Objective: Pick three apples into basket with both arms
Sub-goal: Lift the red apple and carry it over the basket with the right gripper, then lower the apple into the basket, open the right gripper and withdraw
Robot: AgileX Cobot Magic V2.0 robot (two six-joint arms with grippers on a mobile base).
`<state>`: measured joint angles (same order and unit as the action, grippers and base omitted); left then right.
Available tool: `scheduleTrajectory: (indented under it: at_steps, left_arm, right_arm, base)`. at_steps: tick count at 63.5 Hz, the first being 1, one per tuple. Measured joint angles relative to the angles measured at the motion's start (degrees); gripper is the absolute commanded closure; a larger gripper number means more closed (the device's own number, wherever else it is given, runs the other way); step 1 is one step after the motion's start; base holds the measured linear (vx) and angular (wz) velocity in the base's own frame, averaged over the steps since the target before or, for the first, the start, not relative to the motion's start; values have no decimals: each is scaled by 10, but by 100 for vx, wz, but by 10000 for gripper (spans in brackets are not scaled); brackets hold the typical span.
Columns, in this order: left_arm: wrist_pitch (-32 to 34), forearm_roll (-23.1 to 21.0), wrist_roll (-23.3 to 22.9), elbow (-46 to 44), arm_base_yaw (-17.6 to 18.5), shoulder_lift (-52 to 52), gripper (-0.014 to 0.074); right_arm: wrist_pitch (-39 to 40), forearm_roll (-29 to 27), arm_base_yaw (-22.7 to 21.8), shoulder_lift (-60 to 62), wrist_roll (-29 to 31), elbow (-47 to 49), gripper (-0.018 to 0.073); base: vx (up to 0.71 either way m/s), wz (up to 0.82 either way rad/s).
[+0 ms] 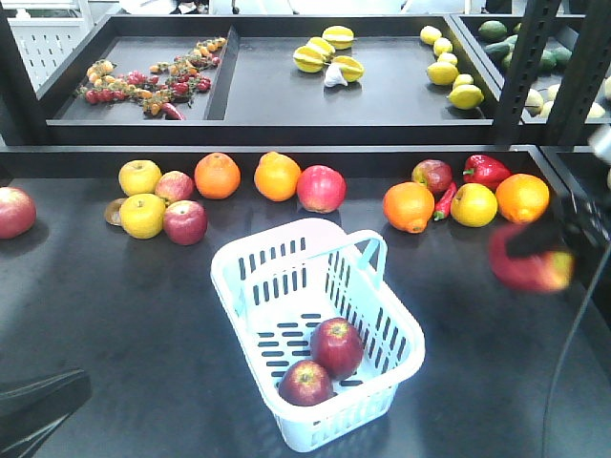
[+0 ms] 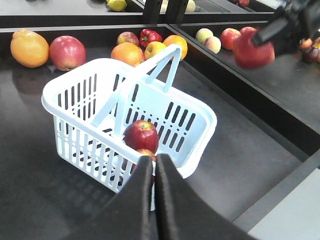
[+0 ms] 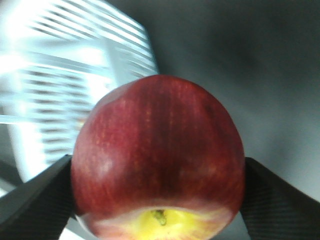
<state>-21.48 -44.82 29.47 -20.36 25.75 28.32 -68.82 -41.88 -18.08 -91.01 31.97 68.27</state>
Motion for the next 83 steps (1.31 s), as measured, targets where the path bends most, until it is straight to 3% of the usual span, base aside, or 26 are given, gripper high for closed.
scheduleTrajectory:
  at_steps: [11,21,32,38,48,59,73,83]
  left_arm:
    - [-3,0,0,0,0,0,604]
    - [-3,0,0,0,0,0,604]
    - [-4,0,0,0,0,0,604]
    - [-4,0,0,0,0,0,604]
    - [-4,0,0,0,0,0,604]
    - [-4,0,0,0,0,0,604]
    - [-4,0,0,0,0,0,604]
    - [-4,0,0,0,0,0,604]
  right_arm:
    - [10,-19,108,13,-4,-1,561]
    - [91,-18,227,-10,-13,-1,549]
    - [167,-19,314,-61,-20,-1,438]
    - [193,-22,335,-90,-20,-1,307]
    - [202,-28,345,-112,-20,-1,13]
    - [205,-32,345,-113,-20,-1,-160]
    - [202,-44,345,-113,-20,-1,-134]
    - [181,-45,345,-113,-20,-1,22]
  base:
    - [0,0]
    - [0,0]
    - [0,0]
    - [0,0]
    - [0,0]
    - [0,0]
    - [0,0]
    - [0,0]
